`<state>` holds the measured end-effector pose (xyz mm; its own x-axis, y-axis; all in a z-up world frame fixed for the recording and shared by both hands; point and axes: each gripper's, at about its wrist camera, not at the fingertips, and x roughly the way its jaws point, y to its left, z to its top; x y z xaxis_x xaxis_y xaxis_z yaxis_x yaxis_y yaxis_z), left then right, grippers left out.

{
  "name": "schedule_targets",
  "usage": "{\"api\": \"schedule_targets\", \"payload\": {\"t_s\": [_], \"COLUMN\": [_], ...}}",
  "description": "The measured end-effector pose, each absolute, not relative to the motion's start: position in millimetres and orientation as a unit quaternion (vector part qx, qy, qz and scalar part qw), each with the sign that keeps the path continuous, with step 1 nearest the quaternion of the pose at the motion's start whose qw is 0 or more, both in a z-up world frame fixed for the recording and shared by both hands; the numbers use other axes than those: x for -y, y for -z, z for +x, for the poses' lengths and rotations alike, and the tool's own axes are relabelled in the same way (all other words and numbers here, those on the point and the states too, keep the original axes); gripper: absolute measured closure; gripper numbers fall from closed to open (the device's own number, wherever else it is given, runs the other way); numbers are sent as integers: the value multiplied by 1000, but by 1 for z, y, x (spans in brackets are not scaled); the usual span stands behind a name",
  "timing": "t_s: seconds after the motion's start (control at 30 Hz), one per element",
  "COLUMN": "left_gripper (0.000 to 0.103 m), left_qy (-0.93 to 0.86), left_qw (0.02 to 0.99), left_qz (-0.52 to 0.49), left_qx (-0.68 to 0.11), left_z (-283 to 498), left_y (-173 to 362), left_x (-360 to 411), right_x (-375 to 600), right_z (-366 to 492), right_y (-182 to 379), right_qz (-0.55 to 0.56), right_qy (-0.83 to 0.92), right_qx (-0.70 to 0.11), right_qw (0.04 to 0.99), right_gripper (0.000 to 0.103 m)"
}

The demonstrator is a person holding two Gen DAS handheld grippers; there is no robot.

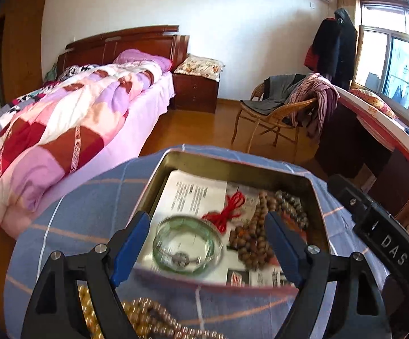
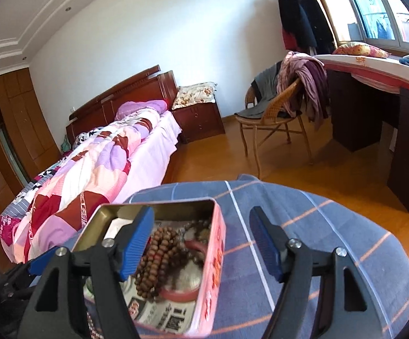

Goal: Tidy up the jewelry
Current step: 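Open both grippers to drop the string and bracelet in the tin, then withdraw both grippers from the tin toward the silver wristwatch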

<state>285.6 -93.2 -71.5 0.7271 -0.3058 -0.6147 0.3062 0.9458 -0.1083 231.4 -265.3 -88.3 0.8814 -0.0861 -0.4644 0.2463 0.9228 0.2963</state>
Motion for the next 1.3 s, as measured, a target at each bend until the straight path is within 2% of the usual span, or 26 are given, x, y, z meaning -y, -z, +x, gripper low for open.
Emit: {"api": "schedule_targets", "payload": {"t_s": [0.4, 1.3], "left_gripper": [20, 20], "left_qy": [106, 45], "left_qw": [938, 945], "left_qz": [48, 72], "left_qx": [-327, -316], "left_z": [234, 168], "left_y": [78, 94], "left_x": [68, 31], "right_x": [247, 206], "right_z": [183, 130], "right_y": [101, 107], "right_qz": [177, 126], "right_qy": [75, 68], "right_qx": [-269, -276], "right_qw": [944, 951], "right_gripper": [29, 29]}}
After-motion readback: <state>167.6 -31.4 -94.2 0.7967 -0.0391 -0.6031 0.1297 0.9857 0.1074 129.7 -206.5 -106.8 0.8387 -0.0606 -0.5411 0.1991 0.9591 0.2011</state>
